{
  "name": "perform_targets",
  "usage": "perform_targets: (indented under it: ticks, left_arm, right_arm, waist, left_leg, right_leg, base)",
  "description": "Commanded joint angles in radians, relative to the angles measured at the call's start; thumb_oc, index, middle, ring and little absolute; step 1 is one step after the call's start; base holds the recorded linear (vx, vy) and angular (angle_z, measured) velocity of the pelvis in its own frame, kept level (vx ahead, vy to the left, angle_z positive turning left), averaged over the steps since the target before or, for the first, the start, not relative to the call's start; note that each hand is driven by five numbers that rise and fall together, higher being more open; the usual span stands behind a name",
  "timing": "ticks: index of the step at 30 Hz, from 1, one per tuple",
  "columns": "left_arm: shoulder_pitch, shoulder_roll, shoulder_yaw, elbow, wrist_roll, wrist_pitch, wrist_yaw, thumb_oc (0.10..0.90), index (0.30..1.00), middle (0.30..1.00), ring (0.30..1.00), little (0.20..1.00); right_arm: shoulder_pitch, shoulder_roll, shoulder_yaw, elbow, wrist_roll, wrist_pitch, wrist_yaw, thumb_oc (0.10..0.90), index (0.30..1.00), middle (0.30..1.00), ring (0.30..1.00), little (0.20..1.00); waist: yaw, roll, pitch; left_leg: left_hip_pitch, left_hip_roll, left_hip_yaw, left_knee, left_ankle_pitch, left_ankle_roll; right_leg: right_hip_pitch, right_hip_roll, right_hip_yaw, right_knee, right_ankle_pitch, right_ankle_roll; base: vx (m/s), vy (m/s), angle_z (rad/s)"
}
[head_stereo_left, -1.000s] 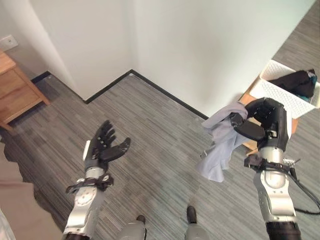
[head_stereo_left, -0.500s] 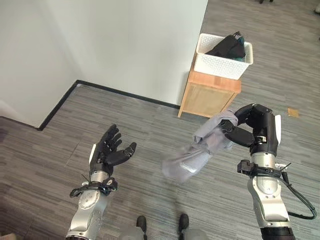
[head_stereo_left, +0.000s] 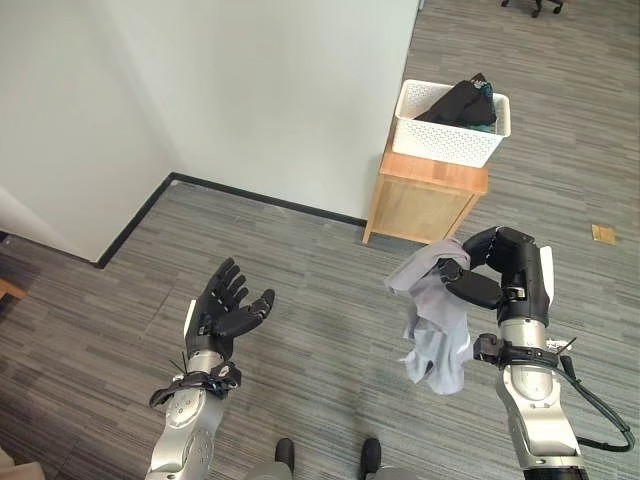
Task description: Pick up bed clothes into laundry basket.
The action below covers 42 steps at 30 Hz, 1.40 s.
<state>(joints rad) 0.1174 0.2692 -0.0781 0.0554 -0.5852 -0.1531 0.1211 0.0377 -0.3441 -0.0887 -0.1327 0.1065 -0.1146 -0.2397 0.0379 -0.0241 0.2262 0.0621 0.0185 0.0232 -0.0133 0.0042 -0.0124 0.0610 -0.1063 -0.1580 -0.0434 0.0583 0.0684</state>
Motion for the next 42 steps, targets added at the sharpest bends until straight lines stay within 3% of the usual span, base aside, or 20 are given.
perform_targets:
  ticks: [1,5,9,11,14,15,17,22,23,25,26,27,28,30,32,35,36,38,39,42]
  left_arm:
    - [-0.047,0.057,0.018,-0.112,0.018,-0.081,-0.024,0.8,0.9,0.9,0.9,0.9]
    - [-0.054,0.062,0.017,-0.107,0.01,-0.075,-0.018,0.8,0.9,0.9,0.9,0.9]
    - [-0.08,0.076,0.016,-0.099,0.016,-0.074,-0.006,0.8,0.9,0.9,0.9,0.9]
    - [-0.09,0.08,0.01,-0.095,0.023,-0.076,-0.006,0.8,0.9,0.9,0.9,0.9]
    - [-0.119,0.096,0.012,-0.106,0.017,-0.083,-0.006,0.8,0.9,0.9,0.9,0.9]
    - [-0.12,0.096,0.013,-0.106,0.016,-0.083,-0.006,0.8,0.9,0.9,0.9,0.9]
    - [-0.151,0.108,0.005,-0.103,0.02,-0.091,-0.006,0.8,0.9,0.9,0.9,0.9]
    - [-0.199,0.106,0.007,-0.09,0.028,-0.103,0.005,0.8,0.9,0.9,0.9,0.9]
    - [-0.193,0.086,0.011,-0.091,0.029,-0.106,-0.003,0.8,0.9,0.9,0.9,0.9]
    - [-0.185,0.07,0.017,-0.088,0.008,-0.106,-0.009,0.8,0.9,0.9,0.9,0.9]
    - [-0.185,0.07,0.017,-0.087,0.008,-0.106,-0.009,0.8,0.9,0.9,0.9,0.9]
    - [-0.188,0.051,0.008,-0.086,-0.039,-0.096,-0.015,0.8,0.9,0.9,0.9,0.9]
    - [-0.19,0.049,0.0,-0.087,-0.052,-0.09,-0.024,0.8,0.9,0.9,0.9,0.9]
    - [-0.198,0.045,-0.022,-0.102,-0.058,-0.086,-0.03,0.8,0.9,0.9,0.9,0.9]
    - [-0.211,0.032,-0.041,-0.103,-0.077,-0.089,-0.018,0.8,0.9,0.9,0.9,0.9]
    - [-0.234,0.011,-0.069,-0.101,-0.1,-0.102,-0.011,0.8,0.9,0.9,0.9,0.9]
    - [-0.233,0.01,-0.07,-0.101,-0.099,-0.102,-0.009,0.8,0.9,0.9,0.9,0.9]
    - [-0.235,0.003,-0.07,-0.098,-0.079,-0.109,0.005,0.8,0.9,0.9,0.9,0.9]
    - [-0.235,-0.003,-0.064,-0.096,-0.067,-0.111,0.015,0.8,0.9,0.9,0.9,0.9]
    - [-0.214,0.002,-0.033,-0.096,-0.055,-0.113,0.034,0.8,0.9,0.9,0.9,0.9]
  right_arm:
    - [-0.12,-0.029,-0.035,-0.119,0.051,-0.126,0.005,0.4,0.3,0.3,0.3,0.3]
    - [-0.137,-0.025,-0.022,-0.127,0.057,-0.124,0.001,0.4,0.3,0.3,0.3,0.3]
    - [-0.157,-0.024,0.003,-0.138,0.031,-0.115,0.001,0.4,0.3,0.3,0.3,0.3]
    - [-0.166,-0.023,0.015,-0.138,0.021,-0.111,0.0,0.4,0.3,0.3,0.3,0.3]
    - [-0.226,-0.016,0.037,-0.127,0.032,-0.11,-0.003,0.4,0.3,0.3,0.3,0.3]
    - [-0.229,-0.016,0.038,-0.125,0.033,-0.111,-0.003,0.4,0.3,0.3,0.3,0.3]
    - [-0.259,-0.028,0.037,-0.12,0.019,-0.114,-0.032,0.4,0.3,0.3,0.3,0.3]
    - [-0.287,-0.044,0.053,-0.133,0.024,-0.117,-0.016,0.4,0.3,0.3,0.3,0.3]
    - [-0.307,-0.057,0.064,-0.13,0.035,-0.121,0.003,0.4,0.3,0.3,0.3,0.3]
    - [-0.315,-0.072,0.084,-0.132,0.055,-0.12,0.025,0.4,0.3,0.3,0.3,0.3]
    - [-0.315,-0.072,0.084,-0.131,0.056,-0.12,0.025,0.4,0.3,0.3,0.3,0.3]
    - [-0.334,-0.087,0.11,-0.123,0.097,-0.129,0.023,0.4,0.3,0.3,0.3,0.3]
    - [-0.342,-0.091,0.115,-0.119,0.107,-0.131,0.017,0.4,0.3,0.3,0.3,0.3]
    - [-0.368,-0.093,0.125,-0.121,0.099,-0.133,-0.002,0.4,0.3,0.3,0.3,0.3]
    - [-0.398,-0.095,0.14,-0.114,0.058,-0.113,-0.029,0.4,0.3,0.3,0.3,0.3]
    - [-0.43,-0.066,0.177,-0.114,0.032,-0.115,-0.035,0.4,0.3,0.3,0.3,0.3]
    - [-0.43,-0.067,0.178,-0.113,0.031,-0.116,-0.036,0.4,0.3,0.3,0.3,0.3]
    - [-0.441,-0.057,0.197,-0.108,0.01,-0.117,-0.042,0.4,0.3,0.3,0.3,0.3]
    - [-0.443,-0.057,0.195,-0.113,0.002,-0.119,-0.039,0.4,0.3,0.3,0.3,0.3]
    - [-0.441,-0.066,0.173,-0.13,-0.006,-0.106,-0.034,0.4,0.3,0.3,0.3,0.3]
  waist:
    - [0.008,-0.04,-0.124]
    - [0.004,-0.037,-0.11]
    - [-0.013,-0.008,-0.058]
    - [-0.024,-0.007,-0.047]
    - [-0.061,-0.005,-0.04]
    - [-0.061,-0.001,-0.039]
    - [-0.088,-0.006,-0.032]
    - [-0.111,-0.01,-0.051]
    - [-0.121,-0.008,-0.07]
    - [-0.129,0.007,-0.08]
    - [-0.132,0.012,-0.084]
    - [-0.115,-0.001,-0.07]
    - [-0.106,-0.019,-0.057]
    - [-0.052,-0.048,-0.016]
    - [-0.014,-0.047,-0.003]
    - [0.054,-0.009,-0.009]
    - [0.056,-0.014,-0.008]
    - [0.114,0.028,-0.027]
    - [0.121,0.029,-0.03]
    - [0.128,0.025,-0.07]
  left_leg:
    - [-0.059,-0.012,-0.097,0.008,-0.035,-0.02]
    - [-0.06,-0.019,-0.079,0.019,-0.047,-0.008]
    - [-0.035,-0.008,-0.054,0.028,-0.078,0.03]
    - [-0.014,-0.01,-0.052,0.015,-0.081,0.031]
    - [0.069,0.023,-0.022,-0.051,-0.117,-0.009]
    - [0.071,0.026,-0.021,-0.053,-0.119,-0.009]
    - [0.129,0.071,-0.036,-0.057,-0.168,-0.053]
    - [0.198,0.134,-0.043,-0.028,-0.23,-0.097]
    - [0.207,0.168,-0.051,0.033,-0.222,-0.114]
    - [0.164,0.214,-0.074,0.197,-0.082,-0.125]
    - [0.162,0.218,-0.077,0.2,-0.089,-0.124]
    - [0.042,0.241,-0.087,0.482,0.085,-0.092]
    - [-0.023,0.229,-0.087,0.576,0.107,-0.081]
    - [-0.14,0.154,-0.098,0.719,0.076,-0.076]
    - [-0.243,0.114,-0.066,0.685,0.045,-0.082]
    - [-0.348,0.074,-0.022,0.391,0.066,-0.083]
    - [-0.329,0.07,-0.017,0.368,0.07,-0.084]
    - [-0.346,0.019,-0.062,0.061,0.162,-0.085]
    - [-0.357,0.001,-0.047,-0.02,0.185,-0.095]
    - [-0.333,-0.024,-0.011,-0.017,0.2,-0.072]
  right_leg:
    - [-0.012,-0.026,0.029,0.042,-0.088,0.068]
    - [-0.035,-0.043,0.044,0.09,-0.096,0.077]
    - [-0.195,-0.065,0.072,0.44,-0.094,0.132]
    - [-0.246,-0.06,0.099,0.492,-0.068,0.144]
    - [-0.322,-0.145,0.091,0.274,-0.01,0.145]
    - [-0.315,-0.142,0.088,0.264,-0.007,0.146]
    - [-0.358,-0.205,0.103,0.092,0.074,0.175]
    - [-0.366,-0.211,0.072,0.074,0.099,0.193]
    - [-0.363,-0.197,0.063,0.11,0.11,0.185]
    - [-0.346,-0.15,0.053,0.156,0.069,0.133]
    - [-0.345,-0.148,0.049,0.156,0.062,0.136]
    - [-0.268,-0.1,0.035,0.155,0.014,0.066]
    - [-0.231,-0.095,0.028,0.137,0.003,0.042]
    - [-0.155,-0.078,0.031,0.099,-0.033,0.01]
    - [-0.097,-0.074,0.028,0.066,-0.046,0.017]
    - [-0.011,-0.029,0.02,0.023,-0.09,0.027]
    - [-0.005,-0.035,0.022,0.022,-0.094,0.027]
    - [0.072,0.034,0.04,0.004,-0.145,0.023]
    - [0.115,0.041,0.037,-0.009,-0.166,0.023]
    - [0.182,0.046,0.039,-0.012,-0.213,0.024]
  base:
    - [0.03,0.022,0.04]
    - [0.01,0.043,-0.02]
    - [0.01,0.126,-0.24]
    - [0.12,0.023,-0.23]
    - [0.29,-0.136,-0.23]
    - [0.27,-0.198,-0.29]
    - [0.47,-0.301,-0.24]
    - [0.35,-0.261,0.17]
    - [0.44,-0.402,0.36]
    - [0.33,-0.322,0.25]
    - [0.37,-0.464,-0.19]
    - [0.32,-0.522,-0.34]
    - [0.4,-0.709,-0.18]
    - [0.3,-0.456,-0.24]
    - [0.38,-0.272,-0.41]
    - [0.5,-0.099,0.02]
    - [0.38,-0.008,-0.21]
    - [0.64,-0.065,-0.25]
    - [0.66,-0.11,-0.2]
    - [0.51,-0.033,-0.04]
